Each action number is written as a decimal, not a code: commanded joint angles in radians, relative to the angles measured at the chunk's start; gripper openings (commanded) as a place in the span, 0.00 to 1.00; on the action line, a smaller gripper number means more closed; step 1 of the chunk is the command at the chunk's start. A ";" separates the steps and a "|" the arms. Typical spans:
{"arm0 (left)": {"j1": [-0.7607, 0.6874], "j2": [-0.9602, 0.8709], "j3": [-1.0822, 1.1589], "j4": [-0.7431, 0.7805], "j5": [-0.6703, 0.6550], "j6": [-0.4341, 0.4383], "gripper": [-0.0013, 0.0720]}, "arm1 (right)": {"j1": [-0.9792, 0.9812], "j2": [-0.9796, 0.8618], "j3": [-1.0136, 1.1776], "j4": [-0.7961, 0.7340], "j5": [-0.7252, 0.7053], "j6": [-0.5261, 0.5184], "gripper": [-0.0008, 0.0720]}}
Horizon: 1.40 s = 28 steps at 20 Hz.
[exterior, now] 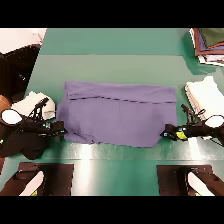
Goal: Fold the shirts.
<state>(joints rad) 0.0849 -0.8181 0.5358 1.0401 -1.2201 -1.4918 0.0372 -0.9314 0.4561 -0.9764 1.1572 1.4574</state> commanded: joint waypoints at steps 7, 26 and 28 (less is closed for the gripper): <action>-0.070 0.208 0.171 0.104 -0.267 -0.151 0.05 | 0.003 0.204 0.203 -0.232 0.357 0.001 0.03; -0.208 -0.632 0.812 0.288 0.257 -0.016 0.05 | 0.042 -0.489 0.826 -0.229 0.186 -0.029 0.03; -0.208 -0.670 0.840 0.288 0.312 -0.019 0.06 | 0.042 -0.545 0.878 -0.228 0.172 -0.029 0.03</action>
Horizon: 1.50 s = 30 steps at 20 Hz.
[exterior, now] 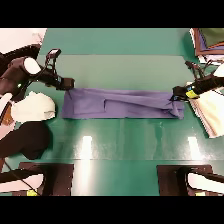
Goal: Fold the shirts.
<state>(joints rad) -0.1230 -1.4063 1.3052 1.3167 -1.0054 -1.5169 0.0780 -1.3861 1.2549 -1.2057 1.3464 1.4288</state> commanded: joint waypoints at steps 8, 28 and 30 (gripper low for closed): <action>0.000 -0.077 0.107 0.013 0.003 0.007 0.93 | -0.088 -0.108 0.162 0.009 0.055 -0.022 0.57; -0.158 -0.087 0.109 -0.176 -0.069 -0.002 0.05 | -0.364 -0.222 -0.208 0.333 -0.117 -0.273 0.69; -0.204 -0.088 0.109 -0.176 0.002 -0.006 0.05 | -0.337 -0.240 -0.170 0.338 -0.113 -0.282 0.34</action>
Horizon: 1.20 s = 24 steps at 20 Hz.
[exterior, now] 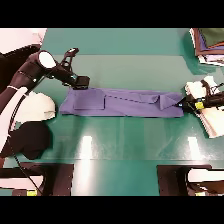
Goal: Fold the shirts.
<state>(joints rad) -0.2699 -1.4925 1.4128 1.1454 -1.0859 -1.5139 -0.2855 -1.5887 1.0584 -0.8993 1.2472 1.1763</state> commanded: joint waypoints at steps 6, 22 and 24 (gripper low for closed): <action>-0.146 -0.128 0.056 -0.094 0.174 -0.050 0.05 | 0.095 0.066 0.204 0.044 0.071 -0.033 0.02; -0.269 -0.415 0.267 -0.172 0.119 0.034 0.05 | 0.604 0.215 0.662 0.044 0.024 0.102 0.02; -0.250 -0.407 0.310 -0.140 0.071 0.029 0.05 | 0.635 0.215 0.662 0.044 0.001 0.102 0.02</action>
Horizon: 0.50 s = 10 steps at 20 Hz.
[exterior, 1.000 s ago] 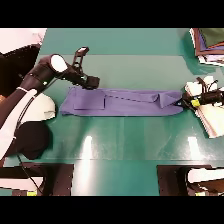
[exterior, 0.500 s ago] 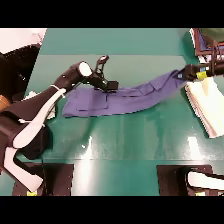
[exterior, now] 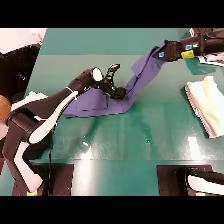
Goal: Fold the shirts.
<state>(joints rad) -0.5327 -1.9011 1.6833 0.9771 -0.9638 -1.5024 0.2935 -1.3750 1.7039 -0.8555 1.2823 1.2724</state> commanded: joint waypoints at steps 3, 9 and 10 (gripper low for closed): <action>0.079 0.084 0.087 0.148 -0.112 0.009 0.05 | 0.101 -0.001 0.017 0.001 -0.079 0.006 0.03; 0.367 0.375 0.089 0.391 -0.220 0.015 0.06 | 0.291 -0.146 0.020 0.276 -0.221 -0.117 0.03; 0.416 0.415 0.089 0.411 -0.230 0.018 0.05 | 0.337 -0.198 0.040 0.291 -0.254 -0.138 0.03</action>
<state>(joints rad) -0.2478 -1.6039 1.7679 1.2762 -1.1355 -1.4906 0.5304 -1.4818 1.7264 -0.6865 1.1221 1.2049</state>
